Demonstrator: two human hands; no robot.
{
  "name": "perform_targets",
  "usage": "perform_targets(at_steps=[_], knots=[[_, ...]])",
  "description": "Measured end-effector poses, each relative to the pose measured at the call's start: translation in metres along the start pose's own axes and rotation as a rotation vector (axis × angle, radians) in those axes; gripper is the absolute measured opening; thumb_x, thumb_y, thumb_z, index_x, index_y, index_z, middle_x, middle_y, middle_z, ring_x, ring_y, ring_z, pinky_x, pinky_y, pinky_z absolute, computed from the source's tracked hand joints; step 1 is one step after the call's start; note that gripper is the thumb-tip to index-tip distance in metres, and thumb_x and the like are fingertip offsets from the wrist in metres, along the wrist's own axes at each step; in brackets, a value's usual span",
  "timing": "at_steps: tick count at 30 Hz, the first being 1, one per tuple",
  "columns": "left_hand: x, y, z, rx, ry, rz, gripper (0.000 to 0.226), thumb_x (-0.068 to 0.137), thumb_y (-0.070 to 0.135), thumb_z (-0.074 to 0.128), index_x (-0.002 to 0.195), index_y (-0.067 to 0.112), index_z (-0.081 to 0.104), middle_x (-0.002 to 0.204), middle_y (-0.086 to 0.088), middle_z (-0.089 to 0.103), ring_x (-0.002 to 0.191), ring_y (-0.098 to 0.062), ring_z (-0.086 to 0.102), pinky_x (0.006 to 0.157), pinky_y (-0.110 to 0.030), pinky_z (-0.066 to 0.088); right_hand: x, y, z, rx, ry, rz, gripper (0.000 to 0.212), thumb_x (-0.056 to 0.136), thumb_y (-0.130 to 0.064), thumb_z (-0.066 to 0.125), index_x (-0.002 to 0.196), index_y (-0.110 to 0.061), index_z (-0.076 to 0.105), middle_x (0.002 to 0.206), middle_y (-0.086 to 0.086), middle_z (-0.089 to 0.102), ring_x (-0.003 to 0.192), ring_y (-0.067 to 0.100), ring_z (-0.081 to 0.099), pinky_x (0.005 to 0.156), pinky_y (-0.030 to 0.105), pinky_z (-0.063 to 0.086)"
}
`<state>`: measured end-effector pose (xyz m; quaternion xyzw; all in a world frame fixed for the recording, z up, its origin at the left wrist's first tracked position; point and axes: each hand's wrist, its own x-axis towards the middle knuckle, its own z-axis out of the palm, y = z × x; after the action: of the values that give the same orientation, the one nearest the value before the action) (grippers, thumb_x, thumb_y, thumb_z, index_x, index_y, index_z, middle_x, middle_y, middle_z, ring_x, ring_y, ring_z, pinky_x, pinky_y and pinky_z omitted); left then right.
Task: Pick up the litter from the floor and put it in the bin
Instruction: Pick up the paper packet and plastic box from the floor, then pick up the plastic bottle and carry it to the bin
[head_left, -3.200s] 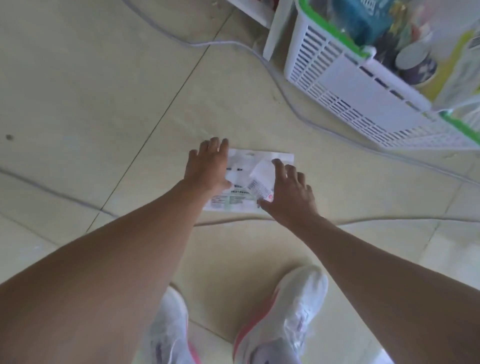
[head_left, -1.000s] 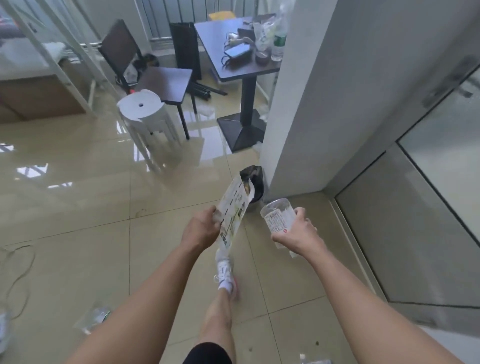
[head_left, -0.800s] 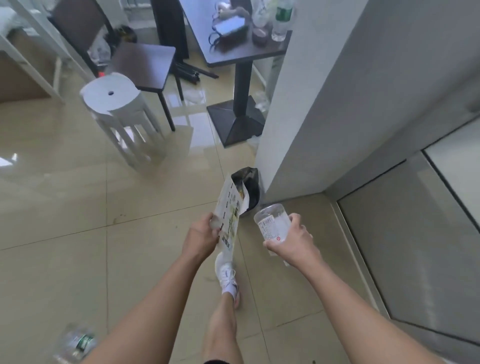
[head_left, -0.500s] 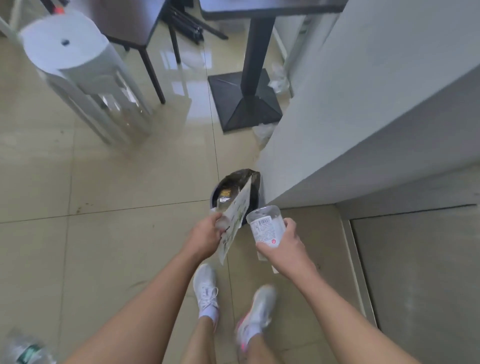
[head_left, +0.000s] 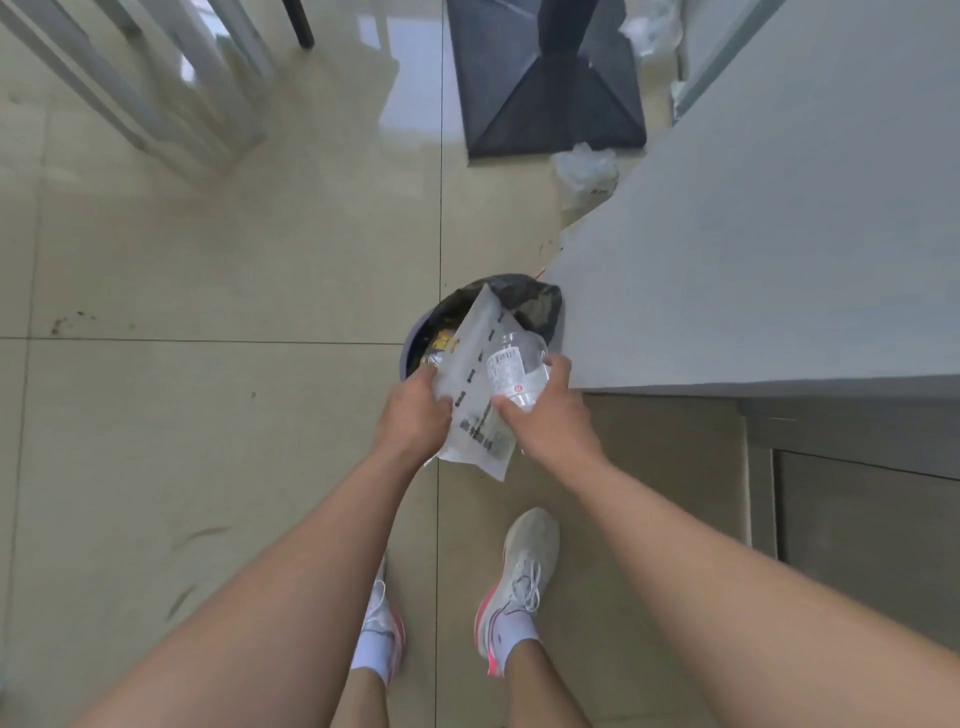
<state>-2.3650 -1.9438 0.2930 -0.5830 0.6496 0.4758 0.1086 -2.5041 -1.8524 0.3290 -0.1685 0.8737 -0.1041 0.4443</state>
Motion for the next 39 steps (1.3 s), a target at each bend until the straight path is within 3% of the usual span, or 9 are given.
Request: perform_targets(at_steps=[4, 8, 11, 16, 22, 30, 35, 39], knots=[[0.019, -0.008, 0.019, -0.081, 0.027, 0.047, 0.027, 0.094, 0.022, 0.056, 0.121, 0.023, 0.061, 0.102, 0.001, 0.07, 0.093, -0.024, 0.066, 0.078, -0.038, 0.055, 0.052, 0.001, 0.03, -0.101, -0.033, 0.02, 0.071, 0.093, -0.052, 0.064, 0.15, -0.03, 0.028, 0.136, 0.019, 0.046, 0.124, 0.044, 0.051, 0.101, 0.051, 0.051], [0.03, -0.018, 0.026, -0.103, 0.016, 0.086, 0.028, 0.095, 0.029, 0.057, 0.122, 0.026, 0.064, 0.105, 0.005, 0.072, 0.092, -0.019, 0.069, 0.084, -0.043, 0.058, 0.086, 0.003, 0.053, -0.127, -0.014, 0.061, 0.076, 0.092, -0.056, 0.064, 0.155, -0.029, 0.032, 0.142, 0.017, 0.043, 0.129, 0.044, 0.05, 0.104, 0.048, 0.048], [0.034, -0.028, 0.021, -0.02, 0.018, 0.127, 0.031, 0.094, 0.041, 0.058, 0.122, 0.028, 0.065, 0.111, 0.008, 0.066, 0.093, -0.016, 0.067, 0.084, -0.042, 0.058, 0.095, 0.006, 0.06, -0.138, 0.002, 0.061, 0.08, 0.092, -0.06, 0.063, 0.158, -0.031, 0.029, 0.147, 0.015, 0.038, 0.133, 0.042, 0.048, 0.107, 0.049, 0.047], [0.024, -0.033, -0.003, -0.023, 0.013, 0.129, 0.057, 0.095, 0.061, 0.051, 0.139, 0.025, 0.056, 0.124, 0.004, 0.059, 0.104, -0.018, 0.065, 0.093, -0.044, 0.055, 0.073, 0.004, 0.048, -0.227, -0.041, 0.041, 0.074, 0.1, -0.06, 0.045, 0.162, -0.031, 0.018, 0.157, 0.019, 0.03, 0.138, 0.046, 0.042, 0.113, 0.052, 0.04], [-0.04, -0.014, -0.075, 0.074, 0.022, 0.191, 0.054, 0.1, 0.053, 0.05, 0.144, 0.022, 0.049, 0.135, -0.004, 0.053, 0.12, -0.026, 0.058, 0.101, -0.046, 0.05, -0.039, -0.034, -0.015, -0.32, -0.031, -0.13, 0.066, 0.106, -0.044, 0.04, 0.163, -0.024, 0.015, 0.158, 0.019, 0.03, 0.14, 0.045, 0.039, 0.111, 0.054, 0.039], [-0.201, 0.023, -0.202, 0.352, 0.279, 0.299, 0.068, 0.098, 0.048, 0.052, 0.158, 0.019, 0.034, 0.166, -0.007, 0.028, 0.151, -0.029, 0.029, 0.119, -0.046, 0.032, -0.204, -0.161, -0.093, -0.498, 0.03, -0.497, 0.069, 0.101, -0.037, 0.048, 0.162, -0.021, 0.02, 0.16, 0.015, 0.031, 0.146, 0.037, 0.031, 0.118, 0.051, 0.032], [-0.341, -0.014, -0.25, 0.367, 0.478, 0.109, 0.076, 0.097, 0.05, 0.053, 0.161, 0.018, 0.027, 0.17, -0.011, 0.019, 0.153, -0.032, 0.025, 0.117, -0.046, 0.033, -0.322, -0.216, -0.096, -0.691, -0.029, -0.801, 0.072, 0.098, -0.03, 0.051, 0.162, -0.018, 0.019, 0.161, 0.017, 0.03, 0.144, 0.039, 0.032, 0.12, 0.046, 0.028], [-0.459, -0.051, -0.257, 0.233, 0.638, -0.123, 0.08, 0.096, 0.049, 0.055, 0.163, 0.017, 0.023, 0.171, -0.012, 0.014, 0.153, -0.032, 0.022, 0.117, -0.046, 0.033, -0.423, -0.231, -0.082, -0.808, -0.093, -1.035, 0.072, 0.099, -0.033, 0.051, 0.162, -0.021, 0.017, 0.165, 0.016, 0.023, 0.149, 0.037, 0.026, 0.12, 0.048, 0.03]])
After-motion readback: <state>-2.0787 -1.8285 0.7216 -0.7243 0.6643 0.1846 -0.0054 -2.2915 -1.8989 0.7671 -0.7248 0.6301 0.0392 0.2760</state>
